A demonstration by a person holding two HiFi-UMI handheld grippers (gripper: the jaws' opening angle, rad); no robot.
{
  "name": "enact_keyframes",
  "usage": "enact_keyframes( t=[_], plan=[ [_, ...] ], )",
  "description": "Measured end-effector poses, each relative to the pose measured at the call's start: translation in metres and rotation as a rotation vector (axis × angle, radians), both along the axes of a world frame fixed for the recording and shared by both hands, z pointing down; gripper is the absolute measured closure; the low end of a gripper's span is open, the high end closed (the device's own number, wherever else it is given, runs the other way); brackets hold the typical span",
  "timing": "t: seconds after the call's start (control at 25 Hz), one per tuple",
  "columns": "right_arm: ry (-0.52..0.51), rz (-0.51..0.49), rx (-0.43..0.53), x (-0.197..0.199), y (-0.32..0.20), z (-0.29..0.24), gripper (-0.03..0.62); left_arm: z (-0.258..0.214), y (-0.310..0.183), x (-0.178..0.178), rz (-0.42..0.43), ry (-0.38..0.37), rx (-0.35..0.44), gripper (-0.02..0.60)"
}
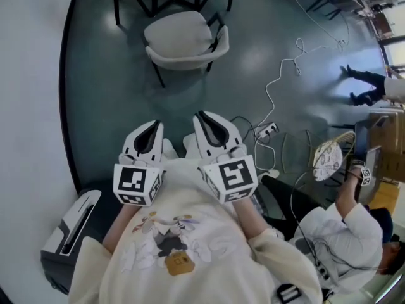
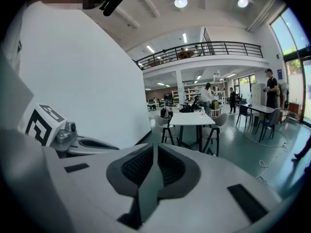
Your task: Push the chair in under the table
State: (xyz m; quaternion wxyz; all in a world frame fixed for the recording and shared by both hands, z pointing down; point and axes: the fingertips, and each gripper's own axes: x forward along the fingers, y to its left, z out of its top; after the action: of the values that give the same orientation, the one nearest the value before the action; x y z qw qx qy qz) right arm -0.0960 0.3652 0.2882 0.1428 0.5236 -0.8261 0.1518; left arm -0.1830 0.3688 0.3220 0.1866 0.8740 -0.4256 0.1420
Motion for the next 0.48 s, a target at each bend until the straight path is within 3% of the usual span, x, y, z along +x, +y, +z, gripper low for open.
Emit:
enact_keyframes(
  t=[0.24,0.48],
  plan=[
    [0.062,0.016,-0.047,0.019,-0.005,0.015,0.582,0.008,-0.006,0.001,0.012,-0.009,-0.031,0.574],
    [0.054,-0.024,-0.089,0.048,-0.043,0.042,0.582,0.022,-0.045,0.039,0.021,-0.038,-0.055,0.574]
  ],
)
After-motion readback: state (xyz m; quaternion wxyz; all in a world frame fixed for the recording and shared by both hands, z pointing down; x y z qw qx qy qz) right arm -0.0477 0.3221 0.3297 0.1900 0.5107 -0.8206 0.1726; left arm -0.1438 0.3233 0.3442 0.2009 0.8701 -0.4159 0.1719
